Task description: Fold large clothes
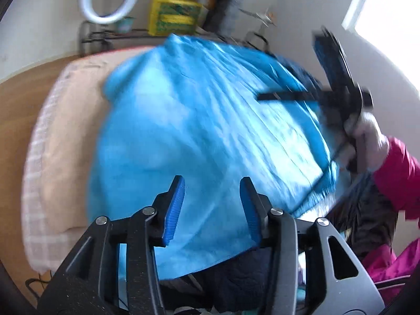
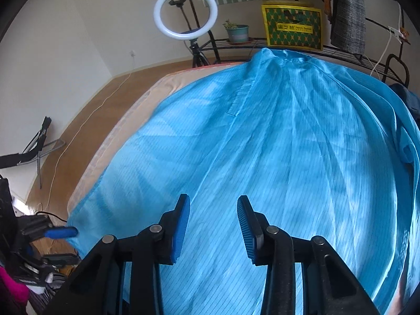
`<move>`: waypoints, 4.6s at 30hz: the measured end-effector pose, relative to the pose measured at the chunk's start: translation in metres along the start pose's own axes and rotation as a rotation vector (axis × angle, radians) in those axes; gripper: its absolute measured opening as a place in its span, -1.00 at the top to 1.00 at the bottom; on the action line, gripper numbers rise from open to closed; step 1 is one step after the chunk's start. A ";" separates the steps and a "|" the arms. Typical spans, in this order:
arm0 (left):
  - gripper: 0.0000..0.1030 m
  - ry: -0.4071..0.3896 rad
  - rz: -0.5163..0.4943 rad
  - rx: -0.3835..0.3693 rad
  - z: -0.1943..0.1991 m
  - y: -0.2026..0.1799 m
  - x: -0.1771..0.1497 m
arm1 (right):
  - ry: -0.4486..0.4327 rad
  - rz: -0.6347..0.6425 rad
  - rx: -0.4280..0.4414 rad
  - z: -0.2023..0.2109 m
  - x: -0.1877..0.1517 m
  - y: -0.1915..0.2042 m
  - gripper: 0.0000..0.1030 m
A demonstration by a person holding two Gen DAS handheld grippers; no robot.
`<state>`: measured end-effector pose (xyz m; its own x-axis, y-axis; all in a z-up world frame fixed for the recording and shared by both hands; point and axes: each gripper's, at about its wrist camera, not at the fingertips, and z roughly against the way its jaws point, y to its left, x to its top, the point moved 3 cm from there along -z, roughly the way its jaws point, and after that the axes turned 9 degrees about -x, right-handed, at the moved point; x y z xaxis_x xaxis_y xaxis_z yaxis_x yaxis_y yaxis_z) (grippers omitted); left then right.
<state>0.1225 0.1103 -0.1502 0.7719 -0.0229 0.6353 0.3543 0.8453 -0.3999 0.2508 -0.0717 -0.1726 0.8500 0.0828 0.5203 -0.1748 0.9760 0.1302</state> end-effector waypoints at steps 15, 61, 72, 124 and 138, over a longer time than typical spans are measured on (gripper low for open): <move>0.12 0.004 0.428 0.103 0.022 0.113 -0.064 | -0.034 0.190 0.107 -0.006 0.101 0.098 -0.14; 1.00 -0.111 0.530 -0.089 0.050 0.107 -0.064 | 0.123 -0.059 0.067 -0.202 0.221 0.162 0.91; 0.00 -0.082 0.240 0.017 0.054 0.065 -0.065 | 0.058 -0.029 0.253 -0.099 0.205 0.123 0.29; 1.00 0.034 0.552 0.098 0.036 0.112 -0.099 | 0.353 0.202 0.299 -0.063 -0.074 0.128 0.81; -0.10 -0.066 0.591 0.075 0.050 0.129 -0.087 | 0.163 0.335 0.255 -0.015 0.029 0.146 -0.03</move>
<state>0.0743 0.2479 -0.2238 0.7918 0.4935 0.3599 -0.1651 0.7403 -0.6517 0.2571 0.0760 -0.1509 0.7890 0.4366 0.4322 -0.5535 0.8105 0.1916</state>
